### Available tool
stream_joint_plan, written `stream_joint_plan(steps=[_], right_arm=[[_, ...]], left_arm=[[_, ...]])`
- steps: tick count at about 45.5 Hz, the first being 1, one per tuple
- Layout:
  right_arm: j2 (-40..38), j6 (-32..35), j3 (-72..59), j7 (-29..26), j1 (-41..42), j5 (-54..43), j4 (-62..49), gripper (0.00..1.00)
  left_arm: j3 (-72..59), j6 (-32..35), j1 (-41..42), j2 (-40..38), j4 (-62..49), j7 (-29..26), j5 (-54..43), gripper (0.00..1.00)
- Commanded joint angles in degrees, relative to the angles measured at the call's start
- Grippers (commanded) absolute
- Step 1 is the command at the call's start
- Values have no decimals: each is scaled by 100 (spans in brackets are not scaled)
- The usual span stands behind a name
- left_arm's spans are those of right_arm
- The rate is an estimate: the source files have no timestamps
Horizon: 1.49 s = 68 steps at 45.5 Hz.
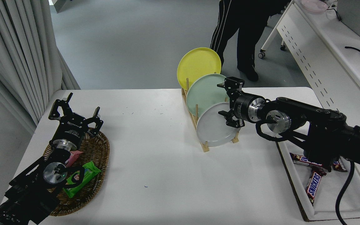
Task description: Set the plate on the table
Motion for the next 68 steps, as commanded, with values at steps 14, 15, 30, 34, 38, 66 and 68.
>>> stream_joint_plan(steps=[14,15,30,34,38,66,68], right_arm=[[51,-24,26,-1,10,74,-38,61],[51,-24,26,-1,10,74,-38,59],[15,-279,-10,-36,19,83,-3,56],[15,-296,-10,-45,10,83,-3,56],[15,-375,-10,-45,2,83,-3,56],[-20,-507,-1,-124,37,188,23,46],[-20,-507,-1,-124,37,188,23,46]], left_arm=[[-1,5,0,0,0,0,0,100],[-1,5,0,0,0,0,0,100],[-1,5,0,0,0,0,0,100],[-1,5,0,0,0,0,0,100],[-1,5,0,0,0,0,0,100],[-1,-4,0,0,0,0,0,100],[-1,5,0,0,0,0,0,100]])
